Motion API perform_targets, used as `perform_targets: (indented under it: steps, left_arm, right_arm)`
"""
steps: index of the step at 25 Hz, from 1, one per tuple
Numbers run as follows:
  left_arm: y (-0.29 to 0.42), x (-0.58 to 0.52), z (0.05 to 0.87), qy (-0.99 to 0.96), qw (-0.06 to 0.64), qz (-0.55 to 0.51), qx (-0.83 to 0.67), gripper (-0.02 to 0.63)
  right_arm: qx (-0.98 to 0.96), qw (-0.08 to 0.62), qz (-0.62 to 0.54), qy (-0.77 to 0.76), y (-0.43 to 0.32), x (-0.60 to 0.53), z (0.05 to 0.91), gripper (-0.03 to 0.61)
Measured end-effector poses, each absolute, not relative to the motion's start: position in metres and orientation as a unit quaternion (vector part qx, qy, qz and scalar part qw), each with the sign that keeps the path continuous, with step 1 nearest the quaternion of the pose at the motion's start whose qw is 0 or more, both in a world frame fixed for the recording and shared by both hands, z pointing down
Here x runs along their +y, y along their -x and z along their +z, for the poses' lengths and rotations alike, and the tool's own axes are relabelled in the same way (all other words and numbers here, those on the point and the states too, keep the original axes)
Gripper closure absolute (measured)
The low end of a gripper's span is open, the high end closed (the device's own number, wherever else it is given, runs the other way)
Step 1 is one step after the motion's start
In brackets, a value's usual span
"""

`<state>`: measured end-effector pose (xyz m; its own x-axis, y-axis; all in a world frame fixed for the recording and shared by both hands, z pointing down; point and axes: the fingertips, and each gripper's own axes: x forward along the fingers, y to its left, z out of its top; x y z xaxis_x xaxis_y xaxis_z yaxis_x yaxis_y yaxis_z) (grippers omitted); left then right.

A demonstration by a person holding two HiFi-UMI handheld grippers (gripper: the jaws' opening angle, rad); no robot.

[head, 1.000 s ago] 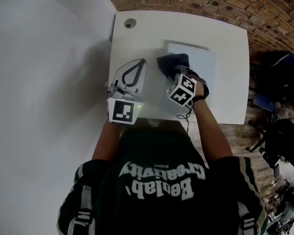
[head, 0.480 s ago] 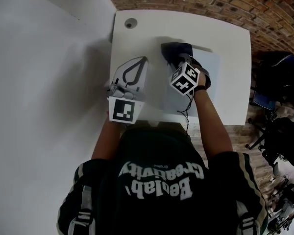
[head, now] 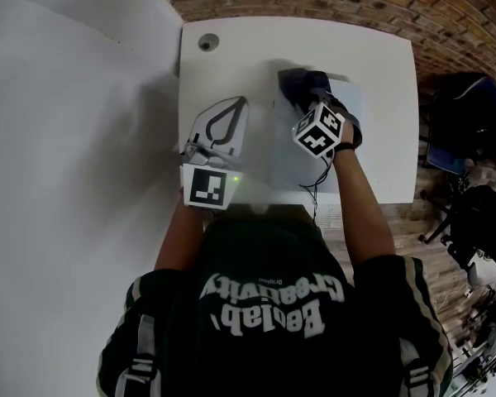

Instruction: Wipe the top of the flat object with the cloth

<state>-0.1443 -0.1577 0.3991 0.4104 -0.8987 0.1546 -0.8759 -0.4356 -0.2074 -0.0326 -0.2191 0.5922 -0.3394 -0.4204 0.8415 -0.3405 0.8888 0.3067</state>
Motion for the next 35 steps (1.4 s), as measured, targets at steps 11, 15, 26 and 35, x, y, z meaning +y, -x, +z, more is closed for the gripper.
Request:
perform_targets:
  steps: [11, 15, 26, 35]
  left_arm:
    - [0.118, -0.159, 0.395, 0.852, 0.054, -0.123, 0.506, 0.618]
    - [0.110, -0.160, 0.395, 0.856, 0.052, -0.120, 0.499, 0.618]
    - [0.088, -0.151, 0.396, 0.864, 0.054, -0.113, 0.487, 0.618]
    - [0.071, -0.139, 0.395, 0.870, 0.056, -0.105, 0.478, 0.618]
  right_arm:
    - [-0.768, 0.558, -0.008, -0.314, -0.086, -0.242, 0.593, 0.495]
    - [-0.768, 0.554, -0.007, -0.322, -0.092, -0.244, 0.592, 0.495]
    - [-0.773, 0.576, -0.006, -0.264, -0.097, -0.180, 0.593, 0.497]
    - [-0.781, 0.584, 0.000, -0.220, -0.094, -0.083, 0.597, 0.497]
